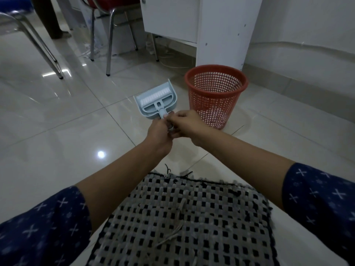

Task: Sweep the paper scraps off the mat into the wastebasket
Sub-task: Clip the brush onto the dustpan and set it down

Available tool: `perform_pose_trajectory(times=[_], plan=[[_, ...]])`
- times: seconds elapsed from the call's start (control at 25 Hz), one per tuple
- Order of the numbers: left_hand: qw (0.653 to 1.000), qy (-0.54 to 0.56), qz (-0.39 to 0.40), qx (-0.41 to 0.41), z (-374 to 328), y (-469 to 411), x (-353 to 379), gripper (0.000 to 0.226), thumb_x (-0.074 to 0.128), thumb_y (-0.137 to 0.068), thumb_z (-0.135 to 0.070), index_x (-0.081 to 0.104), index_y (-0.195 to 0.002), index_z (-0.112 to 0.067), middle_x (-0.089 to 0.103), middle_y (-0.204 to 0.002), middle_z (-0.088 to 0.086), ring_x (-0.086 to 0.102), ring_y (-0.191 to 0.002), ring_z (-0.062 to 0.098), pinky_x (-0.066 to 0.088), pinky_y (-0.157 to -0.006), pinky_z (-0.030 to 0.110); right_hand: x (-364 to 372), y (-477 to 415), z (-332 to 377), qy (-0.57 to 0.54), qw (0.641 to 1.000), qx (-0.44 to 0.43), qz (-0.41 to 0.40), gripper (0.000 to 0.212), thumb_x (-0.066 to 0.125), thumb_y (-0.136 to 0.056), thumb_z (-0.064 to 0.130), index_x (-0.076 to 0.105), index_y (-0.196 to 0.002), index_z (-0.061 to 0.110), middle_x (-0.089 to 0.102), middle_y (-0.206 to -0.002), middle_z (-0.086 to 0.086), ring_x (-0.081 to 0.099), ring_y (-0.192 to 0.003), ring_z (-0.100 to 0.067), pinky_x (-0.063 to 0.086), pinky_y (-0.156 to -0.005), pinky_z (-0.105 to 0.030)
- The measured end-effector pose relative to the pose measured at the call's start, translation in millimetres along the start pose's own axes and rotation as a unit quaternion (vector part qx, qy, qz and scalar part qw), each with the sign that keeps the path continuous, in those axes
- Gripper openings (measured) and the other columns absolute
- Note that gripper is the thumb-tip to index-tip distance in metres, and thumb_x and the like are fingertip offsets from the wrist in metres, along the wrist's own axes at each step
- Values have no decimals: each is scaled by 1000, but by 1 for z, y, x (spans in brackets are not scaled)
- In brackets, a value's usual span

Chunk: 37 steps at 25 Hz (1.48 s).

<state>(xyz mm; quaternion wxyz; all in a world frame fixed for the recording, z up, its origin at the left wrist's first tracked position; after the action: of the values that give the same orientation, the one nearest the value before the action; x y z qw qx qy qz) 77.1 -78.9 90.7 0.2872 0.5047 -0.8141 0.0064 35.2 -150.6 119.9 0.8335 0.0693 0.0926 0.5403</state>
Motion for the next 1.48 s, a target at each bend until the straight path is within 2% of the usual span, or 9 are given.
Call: perform_pose_trajectory(times=[0.16,0.28,0.4,0.52,0.68,0.88,1.12,1.28,1.48], plan=[[993,-74,93,-25,5,12,3,28,35,-81,7,49,-84,-17,55,-77,-1,54,-67,9,43,-73,28,-5,-6,-6,-32,998,30,37,6,61,-85,-1,64,-80,-3,62,-71,-16,65,-55,-20,58,-50,-19],[983,-89,138,-83,20,15,-10,18,51,-81,-12,57,-98,-17,59,-95,0,56,-87,12,40,-90,34,-7,-5,-24,-74,990,104,54,14,56,-87,-7,62,-99,-11,62,-79,-19,67,-61,-21,60,-52,-21],[995,-2,-1,-102,36,-4,-52,35,58,-84,-19,49,-116,-11,46,-124,10,54,-110,23,42,-98,39,-16,-8,-51,-88,980,176,32,31,48,-88,-13,49,-120,-15,57,-96,-24,65,-73,-25,60,-57,-28],[991,-46,-106,-69,43,-24,-81,58,58,-90,-21,32,-140,-9,44,-133,15,57,-110,28,50,-87,38,-21,-10,-75,-49,978,200,30,37,44,-88,-17,47,-125,-12,54,-102,-27,63,-71,-26,59,-52,-29],[964,-130,-223,-69,56,-40,-100,35,54,-91,-9,55,-123,4,62,-111,24,61,-75,27,50,-59,26,-6,-17,-102,24,975,206,78,39,50,-85,-18,49,-123,-11,53,-108,-30,63,-78,-30,60,-58,-31],[955,-122,-259,-79,70,-63,-117,31,58,-88,-4,56,-116,11,61,-102,23,63,-81,34,53,-70,32,-17,-36,-132,103,967,206,109,53,57,-83,-13,53,-130,10,59,-94,-14,63,-70,-21,60,-56,-26],[973,-170,-143,-54,86,-92,-96,41,56,-85,5,51,-126,5,58,-107,18,55,-100,30,49,-80,29,-54,-73,-158,132,981,129,-67,38,63,-81,-10,64,-117,2,61,-118,-23,59,-66,-21,57,-49,-18],[969,-233,-39,-67,107,-94,-64,35,55,-85,1,60,-119,-6,61,-103,5,54,-92,16,39,-71,21,-73,-85,-158,282,947,45,-145,36,63,-83,-1,66,-118,6,69,-112,-16,65,-91,-25,53,-89,-31],[960,-274,-10,-62,122,-101,-60,42,57,-83,1,60,-122,-12,62,-112,4,54,-101,17,37,-83,25,-85,-90,-160,308,939,16,-151,33,63,-84,2,67,-116,8,70,-111,-13,59,-88,-17,39,-79,-19]])
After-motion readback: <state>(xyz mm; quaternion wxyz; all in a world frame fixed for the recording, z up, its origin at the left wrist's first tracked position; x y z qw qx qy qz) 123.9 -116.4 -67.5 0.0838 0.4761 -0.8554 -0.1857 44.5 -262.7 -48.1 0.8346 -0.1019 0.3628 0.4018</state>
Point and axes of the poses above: each hand's wrist, its own y-axis away from the middle knuckle, its own x-axis out of the palm, z = x × y, the point moved 8 cm from there along -y, towards the middle knuckle
